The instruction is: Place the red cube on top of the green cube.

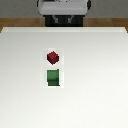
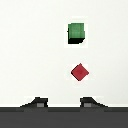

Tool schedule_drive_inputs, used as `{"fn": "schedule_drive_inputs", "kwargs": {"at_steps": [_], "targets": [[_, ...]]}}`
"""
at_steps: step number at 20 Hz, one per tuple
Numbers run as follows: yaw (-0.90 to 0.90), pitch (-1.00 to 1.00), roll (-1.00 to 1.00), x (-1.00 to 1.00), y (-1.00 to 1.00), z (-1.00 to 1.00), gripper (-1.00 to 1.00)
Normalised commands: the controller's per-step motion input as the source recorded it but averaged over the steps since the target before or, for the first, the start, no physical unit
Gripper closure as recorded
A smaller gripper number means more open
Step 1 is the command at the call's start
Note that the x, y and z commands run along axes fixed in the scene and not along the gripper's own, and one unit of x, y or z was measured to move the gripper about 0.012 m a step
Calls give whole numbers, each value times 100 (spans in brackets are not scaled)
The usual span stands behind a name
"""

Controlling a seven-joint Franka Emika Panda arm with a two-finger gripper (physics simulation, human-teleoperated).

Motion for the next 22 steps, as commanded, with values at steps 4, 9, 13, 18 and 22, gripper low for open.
{"fn": "schedule_drive_inputs", "kwargs": {"at_steps": [4,9,13,18,22], "targets": [[0,0,0,0,0,0,-100],[0,0,0,0,0,0,-100],[0,0,0,0,0,0,-100],[0,0,0,0,-40,0,-100],[0,0,0,0,-50,0,-100]]}}
